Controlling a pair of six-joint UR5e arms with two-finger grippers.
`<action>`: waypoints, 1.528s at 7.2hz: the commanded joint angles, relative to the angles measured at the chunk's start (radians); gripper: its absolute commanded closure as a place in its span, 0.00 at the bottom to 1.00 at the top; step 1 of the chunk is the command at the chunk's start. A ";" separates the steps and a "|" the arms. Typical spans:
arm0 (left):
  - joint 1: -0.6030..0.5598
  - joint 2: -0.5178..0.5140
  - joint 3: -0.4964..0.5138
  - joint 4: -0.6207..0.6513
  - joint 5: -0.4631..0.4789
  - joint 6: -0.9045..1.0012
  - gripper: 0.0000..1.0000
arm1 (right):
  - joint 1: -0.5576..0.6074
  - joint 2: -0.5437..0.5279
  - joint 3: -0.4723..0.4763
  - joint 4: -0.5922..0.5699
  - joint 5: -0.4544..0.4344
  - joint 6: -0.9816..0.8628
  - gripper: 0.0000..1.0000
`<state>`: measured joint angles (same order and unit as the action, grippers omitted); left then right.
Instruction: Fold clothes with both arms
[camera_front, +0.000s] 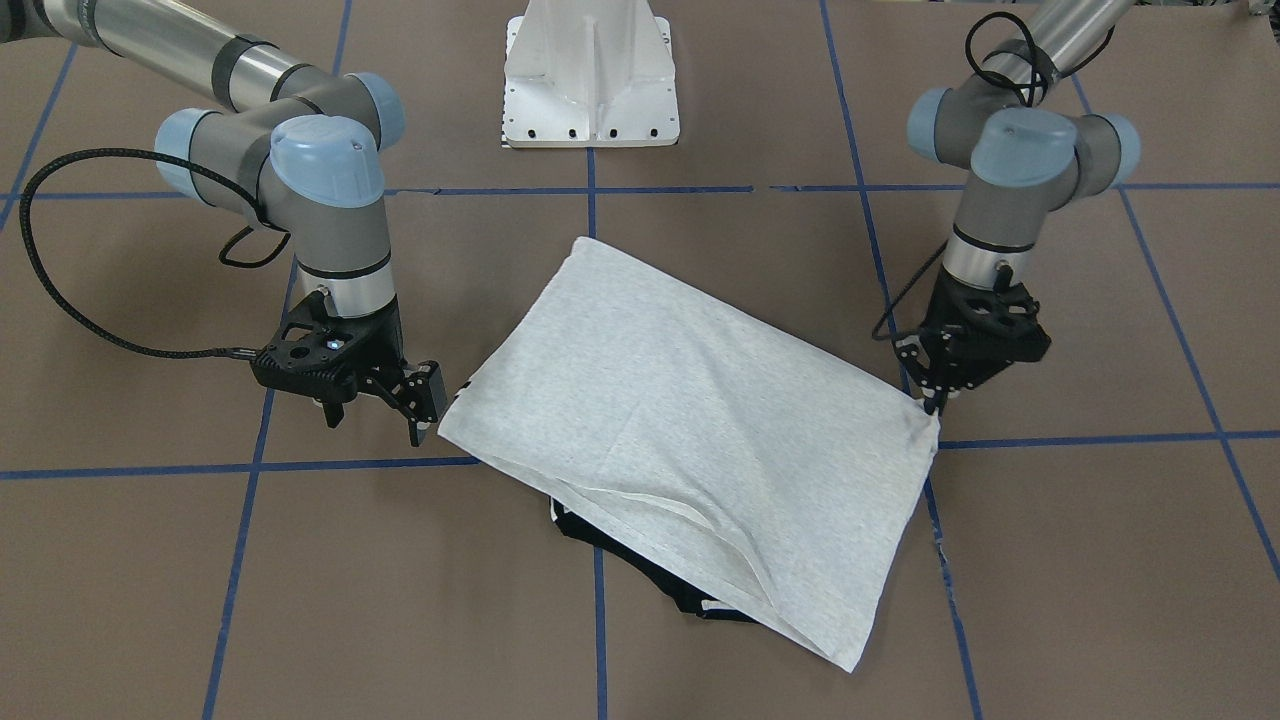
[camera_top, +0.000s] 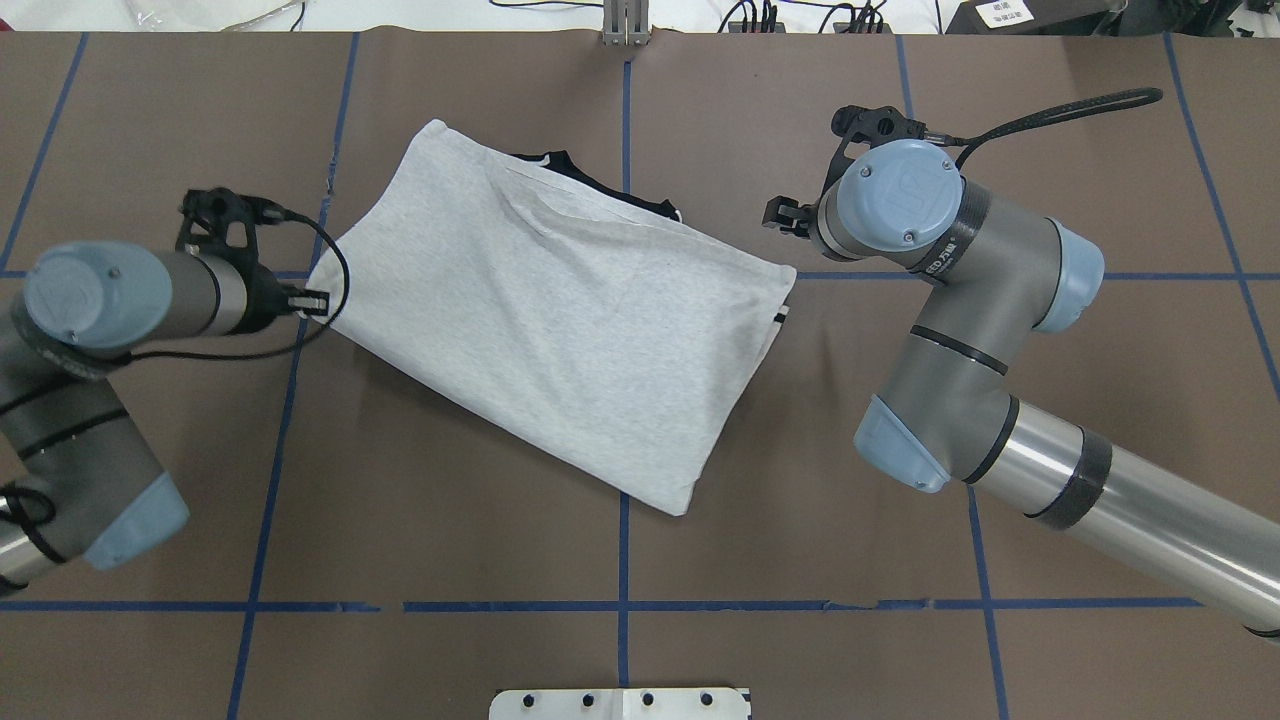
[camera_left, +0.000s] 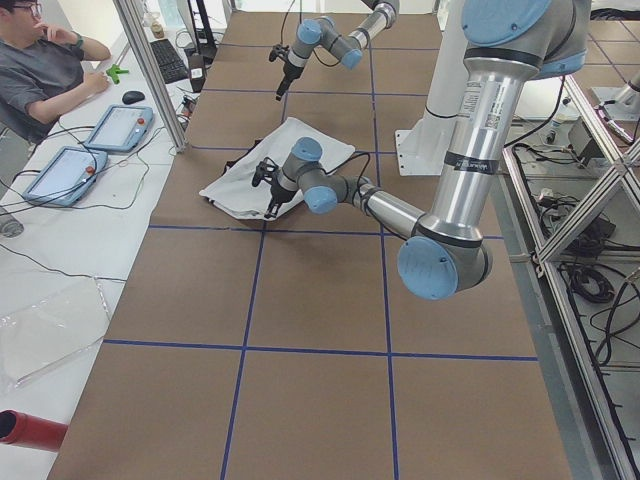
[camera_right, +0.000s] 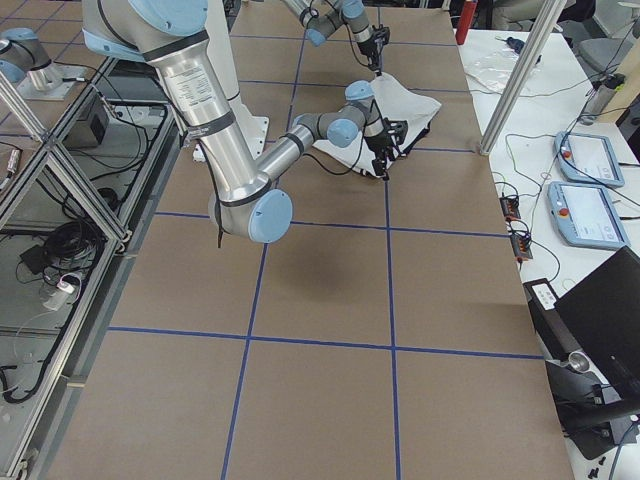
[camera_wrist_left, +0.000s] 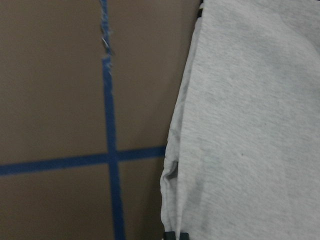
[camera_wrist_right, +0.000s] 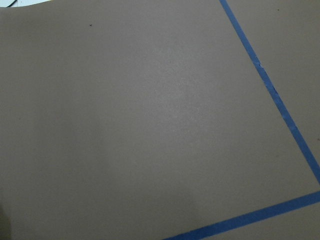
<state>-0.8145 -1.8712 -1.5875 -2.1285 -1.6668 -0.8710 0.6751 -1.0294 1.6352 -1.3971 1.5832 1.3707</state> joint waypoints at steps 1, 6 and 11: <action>-0.101 -0.280 0.371 -0.063 -0.001 0.061 1.00 | -0.014 0.008 0.001 0.001 0.000 0.017 0.00; -0.144 -0.389 0.579 -0.262 -0.005 0.144 0.00 | -0.058 0.057 -0.006 0.047 -0.005 0.105 0.00; -0.129 -0.272 0.402 -0.266 -0.125 0.035 0.00 | -0.095 0.452 -0.589 0.290 -0.088 0.350 0.01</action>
<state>-0.9493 -2.1478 -1.1767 -2.3930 -1.7896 -0.8113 0.5851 -0.6541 1.2003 -1.1928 1.5061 1.7031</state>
